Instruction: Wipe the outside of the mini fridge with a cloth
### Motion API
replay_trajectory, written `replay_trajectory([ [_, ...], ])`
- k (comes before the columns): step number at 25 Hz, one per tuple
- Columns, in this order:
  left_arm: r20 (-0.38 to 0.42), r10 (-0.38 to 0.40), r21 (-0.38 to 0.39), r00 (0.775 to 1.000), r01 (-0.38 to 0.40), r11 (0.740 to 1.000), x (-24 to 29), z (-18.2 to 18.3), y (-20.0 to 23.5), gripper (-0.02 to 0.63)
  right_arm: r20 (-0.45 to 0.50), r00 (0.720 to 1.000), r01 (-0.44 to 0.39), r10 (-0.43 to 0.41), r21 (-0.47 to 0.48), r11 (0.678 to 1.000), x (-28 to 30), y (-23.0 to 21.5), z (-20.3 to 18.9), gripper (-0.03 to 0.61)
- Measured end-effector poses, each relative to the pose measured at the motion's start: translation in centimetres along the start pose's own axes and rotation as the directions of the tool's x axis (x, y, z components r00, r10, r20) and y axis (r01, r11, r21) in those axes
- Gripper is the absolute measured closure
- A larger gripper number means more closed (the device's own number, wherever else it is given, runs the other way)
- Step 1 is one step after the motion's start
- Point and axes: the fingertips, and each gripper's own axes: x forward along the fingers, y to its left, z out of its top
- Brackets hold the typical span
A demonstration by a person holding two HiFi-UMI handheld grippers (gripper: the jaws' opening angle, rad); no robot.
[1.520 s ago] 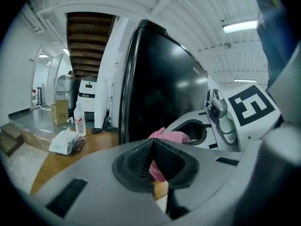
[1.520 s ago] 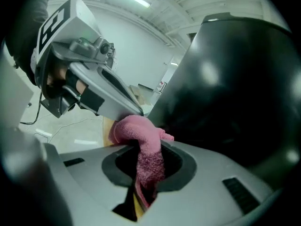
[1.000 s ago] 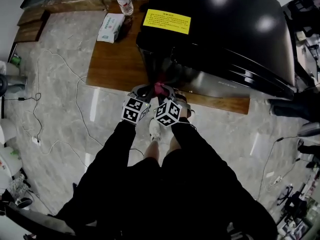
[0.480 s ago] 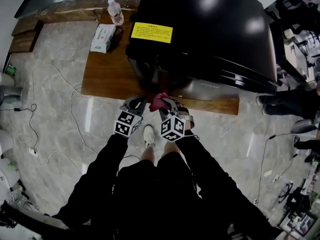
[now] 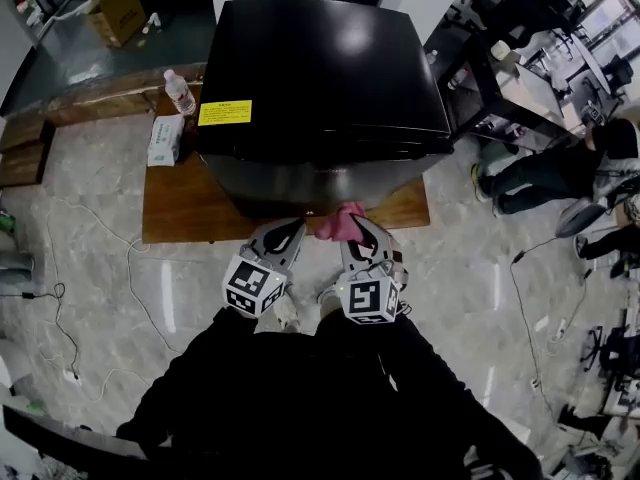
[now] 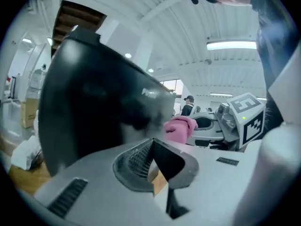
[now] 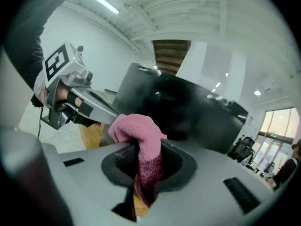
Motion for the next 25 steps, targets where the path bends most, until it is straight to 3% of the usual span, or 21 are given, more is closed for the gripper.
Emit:
replay_trajectory([
  [4, 0.092, -0.080, 0.100, 0.993, 0.070, 0.992, 2.0, 6.8, -3.6, 0.607, 0.067, 0.980, 0.184, -0.186, 0.030, 0.982, -2.6, -7.0, 2.9, 0.503],
  [10, 0.174, -0.119, 0.182, 0.977, 0.087, 0.979, 4.3, 12.2, -6.1, 0.607, 0.111, 0.944, 0.318, -0.311, -0.043, 0.947, -3.4, -13.2, 4.9, 0.502],
  [18, 0.147, -0.140, 0.188, 0.979, 0.111, 0.976, 6.7, 12.1, -6.1, 0.607, 0.101, 0.924, 0.375, -0.369, -0.050, 0.926, -1.3, -14.9, 3.5, 0.500],
  [25, 0.091, -0.121, 0.162, 0.988, 0.105, 0.981, 8.8, 8.2, -4.9, 0.607, 0.081, 0.933, 0.358, -0.351, -0.103, 0.928, 0.2, -13.7, 0.3, 0.502],
])
